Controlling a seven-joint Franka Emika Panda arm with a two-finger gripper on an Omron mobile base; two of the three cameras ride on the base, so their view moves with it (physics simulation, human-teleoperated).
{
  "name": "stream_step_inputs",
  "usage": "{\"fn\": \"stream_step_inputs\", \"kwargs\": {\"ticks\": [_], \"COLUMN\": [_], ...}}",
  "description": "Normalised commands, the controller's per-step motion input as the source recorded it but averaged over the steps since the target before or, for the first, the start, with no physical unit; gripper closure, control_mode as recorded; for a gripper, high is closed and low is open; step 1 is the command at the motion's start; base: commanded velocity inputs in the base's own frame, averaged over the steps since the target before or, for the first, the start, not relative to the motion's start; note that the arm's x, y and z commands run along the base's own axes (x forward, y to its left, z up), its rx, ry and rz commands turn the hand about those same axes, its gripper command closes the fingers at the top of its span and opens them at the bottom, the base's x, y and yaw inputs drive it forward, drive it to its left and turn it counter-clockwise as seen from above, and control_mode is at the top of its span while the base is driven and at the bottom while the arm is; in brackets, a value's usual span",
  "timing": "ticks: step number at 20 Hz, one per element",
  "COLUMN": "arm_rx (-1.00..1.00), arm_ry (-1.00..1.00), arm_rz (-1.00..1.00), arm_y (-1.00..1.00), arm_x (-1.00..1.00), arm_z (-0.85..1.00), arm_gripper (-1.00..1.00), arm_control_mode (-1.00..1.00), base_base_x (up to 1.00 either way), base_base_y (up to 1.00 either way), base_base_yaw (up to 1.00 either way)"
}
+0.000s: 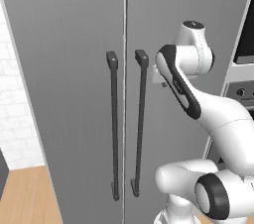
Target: Grab a lemon wedge from the fridge and one ice cube from the ice bowl, and put them in the glass of lemonade.
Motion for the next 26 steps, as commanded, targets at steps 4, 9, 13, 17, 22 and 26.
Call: {"fn": "stream_step_inputs", "kwargs": {"ticks": [4,9,13,17,22,26], "arm_rx": [0.01,0.01,0.04,0.08,0.00,0.00], "arm_ry": [-0.04,-0.02,-0.04,-0.13,0.00,0.00], "arm_rz": [0.00,0.00,0.00,0.00,0.00,0.00], "arm_y": [0.00,0.02,0.09,0.23,0.00,0.00], "arm_x": [-0.59,-0.98,-0.60,-0.25,0.00,0.00], "arm_z": [0.00,0.00,-0.29,-0.41,0.00,0.00], "arm_gripper": [-1.00,-1.00,-1.00,-1.00,-1.00,-1.00], "arm_control_mode": [-1.00,-1.00,-1.00,-1.00,1.00,1.00], "base_base_x": [0.00,0.00,0.00,0.00,-0.14,-0.58], "base_base_y": [0.00,0.00,0.00,0.00,0.64,0.05], "base_base_yaw": [0.00,0.00,0.00,0.00,-0.10,-0.26]}}
